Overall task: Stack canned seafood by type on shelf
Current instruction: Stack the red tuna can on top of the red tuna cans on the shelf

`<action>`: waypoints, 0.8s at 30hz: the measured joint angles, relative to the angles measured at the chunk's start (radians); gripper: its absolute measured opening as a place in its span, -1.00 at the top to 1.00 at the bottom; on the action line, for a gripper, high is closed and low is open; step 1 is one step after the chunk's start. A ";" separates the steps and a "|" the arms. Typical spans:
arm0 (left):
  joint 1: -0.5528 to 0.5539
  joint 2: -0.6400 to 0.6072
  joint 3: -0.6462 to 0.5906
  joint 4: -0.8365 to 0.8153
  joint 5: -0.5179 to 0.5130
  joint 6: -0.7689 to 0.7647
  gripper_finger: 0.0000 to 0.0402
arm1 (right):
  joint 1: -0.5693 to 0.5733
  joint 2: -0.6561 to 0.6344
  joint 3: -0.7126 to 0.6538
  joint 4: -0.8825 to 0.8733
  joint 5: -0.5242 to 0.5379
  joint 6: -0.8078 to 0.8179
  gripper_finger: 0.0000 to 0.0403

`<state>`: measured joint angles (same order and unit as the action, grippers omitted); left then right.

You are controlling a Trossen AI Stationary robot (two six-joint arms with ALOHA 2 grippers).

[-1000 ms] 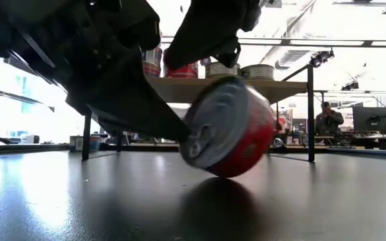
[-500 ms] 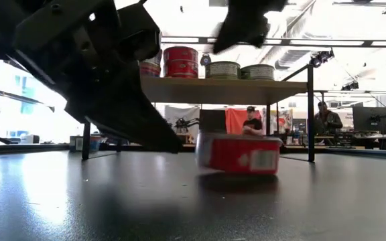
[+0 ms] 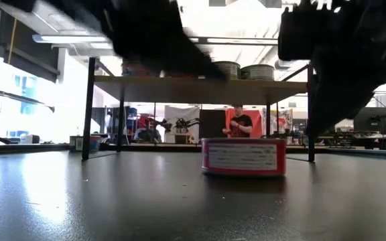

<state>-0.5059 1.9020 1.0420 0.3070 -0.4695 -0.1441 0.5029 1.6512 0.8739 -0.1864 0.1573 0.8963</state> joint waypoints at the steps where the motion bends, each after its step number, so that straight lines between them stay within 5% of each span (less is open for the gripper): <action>1: 0.012 0.009 -0.002 -0.027 -0.006 -0.001 1.00 | -0.002 0.005 -0.016 0.040 0.007 0.005 1.00; 11: 0.067 0.093 -0.001 -0.031 0.028 -0.099 1.00 | -0.039 0.074 -0.033 0.090 0.043 -0.005 1.00; 24: 0.007 0.141 0.003 -0.088 0.037 -0.231 1.00 | -0.038 0.060 0.007 0.129 0.097 -0.030 1.00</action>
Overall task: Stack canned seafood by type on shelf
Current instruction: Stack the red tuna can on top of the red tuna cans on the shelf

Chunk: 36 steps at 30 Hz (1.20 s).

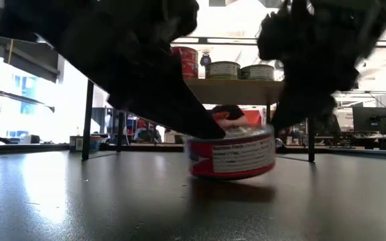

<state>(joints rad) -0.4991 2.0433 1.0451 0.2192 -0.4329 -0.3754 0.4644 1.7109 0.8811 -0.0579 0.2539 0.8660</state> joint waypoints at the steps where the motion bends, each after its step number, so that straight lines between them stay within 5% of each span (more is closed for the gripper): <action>1: -0.007 0.003 0.000 0.001 0.002 -0.007 1.00 | 0.000 -0.001 0.016 0.000 0.002 -0.008 1.00; 10: -0.056 0.017 -0.006 -0.014 0.015 0.000 1.00 | 0.000 -0.005 0.139 -0.003 -0.006 -0.088 1.00; 25: -0.080 0.001 -0.007 -0.036 0.015 0.006 1.00 | 0.000 -0.093 0.153 -0.004 -0.064 -0.174 1.00; 31: -0.116 -0.079 -0.009 -0.224 0.017 0.006 1.00 | -0.019 -0.167 0.193 -0.026 -0.219 -0.347 1.00; 36: -0.155 -0.171 -0.010 -0.402 -0.099 -0.148 1.00 | -0.041 -0.103 0.375 -0.286 -0.235 -0.425 0.90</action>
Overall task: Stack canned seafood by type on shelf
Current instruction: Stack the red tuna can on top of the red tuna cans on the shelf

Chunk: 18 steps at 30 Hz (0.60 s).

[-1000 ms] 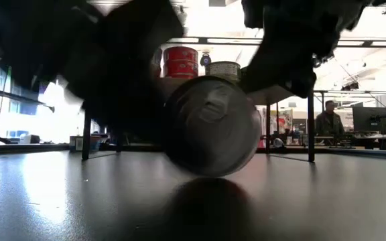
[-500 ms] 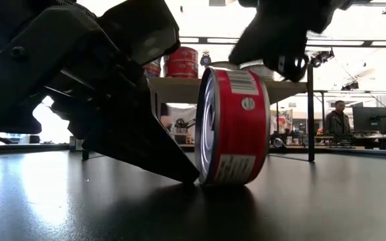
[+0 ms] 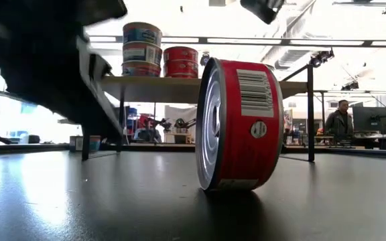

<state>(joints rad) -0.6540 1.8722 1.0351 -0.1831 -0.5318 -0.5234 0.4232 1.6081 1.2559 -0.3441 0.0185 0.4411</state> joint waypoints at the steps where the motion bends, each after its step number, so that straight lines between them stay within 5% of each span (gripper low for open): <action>1: -0.009 -0.017 0.000 -0.013 -0.025 -0.040 1.00 | -0.001 0.018 0.037 -0.038 0.000 -0.005 0.83; 10: -0.069 -0.135 -0.009 -0.106 -0.106 -0.146 1.00 | 0.071 0.188 0.302 -0.413 0.004 0.136 -0.07; 14: -0.057 -0.140 -0.010 -0.140 -0.092 -0.129 1.00 | 0.120 0.228 0.316 -0.416 0.035 0.375 -0.36; 18: -0.042 -0.140 -0.010 -0.133 -0.036 -0.079 1.00 | 0.126 0.266 0.316 -0.374 0.021 0.670 -0.45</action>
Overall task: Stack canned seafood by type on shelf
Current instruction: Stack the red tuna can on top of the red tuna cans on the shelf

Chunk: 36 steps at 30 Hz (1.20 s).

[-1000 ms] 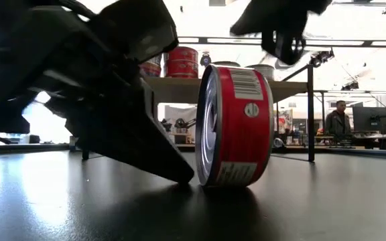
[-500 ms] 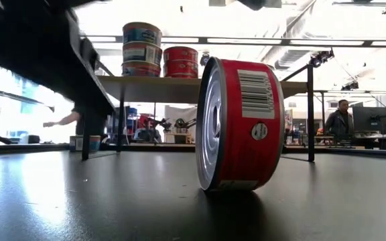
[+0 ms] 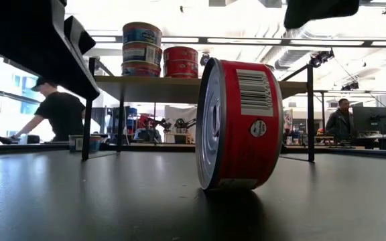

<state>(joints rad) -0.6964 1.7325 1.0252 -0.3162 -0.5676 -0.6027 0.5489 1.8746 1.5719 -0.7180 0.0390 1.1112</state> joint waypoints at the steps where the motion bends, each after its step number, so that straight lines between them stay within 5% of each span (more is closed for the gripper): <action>1: 0.005 0.000 0.000 0.001 0.014 0.016 1.00 | -0.001 0.009 0.000 0.014 0.001 0.054 -0.45; 11: 0.023 0.000 0.000 0.030 0.072 0.146 1.00 | -0.053 0.085 0.000 0.013 0.030 0.354 -0.46; 36: 0.070 -0.001 0.001 0.059 0.116 0.203 1.00 | -0.098 0.171 -0.001 0.048 -0.018 0.409 -0.46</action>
<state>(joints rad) -0.6263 1.7314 1.0264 -0.2574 -0.4515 -0.3994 0.4511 2.0456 1.5708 -0.6704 0.0206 1.5201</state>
